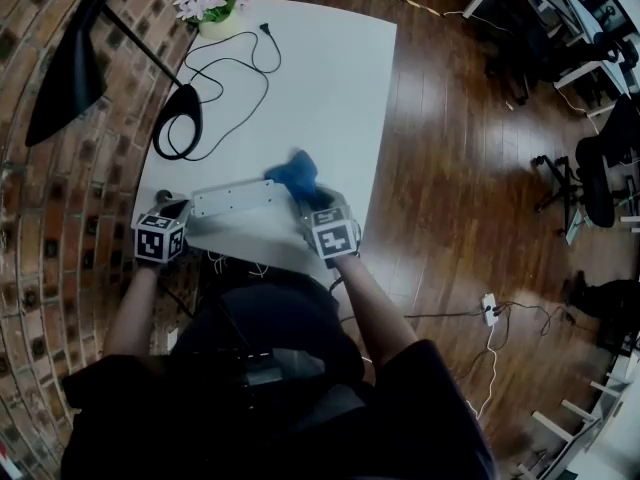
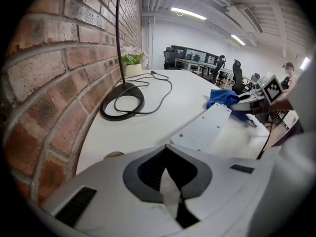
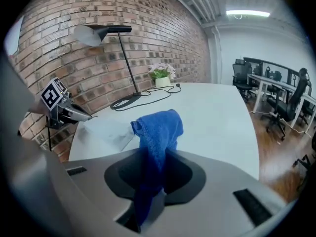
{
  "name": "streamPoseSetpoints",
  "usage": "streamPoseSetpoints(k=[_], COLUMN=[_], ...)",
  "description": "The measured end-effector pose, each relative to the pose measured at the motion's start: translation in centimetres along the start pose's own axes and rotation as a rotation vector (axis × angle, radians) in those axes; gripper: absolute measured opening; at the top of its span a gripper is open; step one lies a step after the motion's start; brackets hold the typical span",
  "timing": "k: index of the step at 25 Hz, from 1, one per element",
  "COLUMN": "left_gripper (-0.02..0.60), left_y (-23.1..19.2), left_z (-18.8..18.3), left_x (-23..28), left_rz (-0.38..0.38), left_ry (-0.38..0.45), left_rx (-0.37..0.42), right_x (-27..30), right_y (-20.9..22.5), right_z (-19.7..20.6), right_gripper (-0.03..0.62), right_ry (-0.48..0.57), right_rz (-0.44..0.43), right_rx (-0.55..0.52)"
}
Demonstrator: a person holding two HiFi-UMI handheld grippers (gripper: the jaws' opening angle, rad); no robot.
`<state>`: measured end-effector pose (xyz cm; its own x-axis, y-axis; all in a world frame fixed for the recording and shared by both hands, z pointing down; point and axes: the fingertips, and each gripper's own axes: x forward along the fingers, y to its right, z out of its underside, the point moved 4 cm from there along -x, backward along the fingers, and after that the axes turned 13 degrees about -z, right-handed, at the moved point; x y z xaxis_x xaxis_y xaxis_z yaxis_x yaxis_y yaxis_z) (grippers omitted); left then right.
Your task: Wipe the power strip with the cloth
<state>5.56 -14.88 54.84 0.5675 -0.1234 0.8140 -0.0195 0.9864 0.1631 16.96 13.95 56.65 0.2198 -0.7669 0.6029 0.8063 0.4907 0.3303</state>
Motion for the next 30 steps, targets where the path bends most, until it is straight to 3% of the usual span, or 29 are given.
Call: streamPoseSetpoints(k=[3,8,9,12,16,21,24,27,30], left_gripper=[0.009,0.012,0.014,0.014,0.015,0.015,0.015,0.015,0.015], left_y=[0.1,0.0,0.0,0.0,0.0,-0.4,-0.2,0.2,0.1], left_z=[0.0,0.0,0.0,-0.1,-0.2,0.0,0.0,-0.5,-0.3], left_x=[0.0,-0.1,-0.1,-0.1,0.0,0.3,-0.1,-0.8,-0.5], left_rz=[-0.005,0.024,0.033,0.058,0.094,0.135,0.165,0.198,0.222], left_ry=[0.002,0.021,0.025,0.039,0.066,0.129,0.144,0.159,0.179], left_rx=[0.006,-0.05,-0.053,-0.045,-0.004,0.059,0.066,0.084,0.11], right_x=[0.0,-0.3,-0.4,-1.2,-3.6,-1.2,3.5,7.7,10.4], right_y=[-0.1,-0.2,-0.2,-0.5,-1.8,-7.6,-10.5,-11.3,-11.9], right_z=[0.0,0.1,0.1,0.7,-0.8,-6.2,-7.1,-6.3,-6.3], right_gripper=[0.087,0.112,0.143,0.356,0.379,0.38,0.38,0.38,0.38], right_ry=[0.0,0.008,0.008,-0.019,-0.064,-0.17,-0.354,-0.534,-0.631], right_rz=[0.007,-0.023,-0.043,-0.105,-0.132,-0.248,-0.328,-0.348,-0.406], right_rx=[-0.019,-0.033,-0.026,-0.005,-0.069,-0.333,-0.534,-0.745,-0.764])
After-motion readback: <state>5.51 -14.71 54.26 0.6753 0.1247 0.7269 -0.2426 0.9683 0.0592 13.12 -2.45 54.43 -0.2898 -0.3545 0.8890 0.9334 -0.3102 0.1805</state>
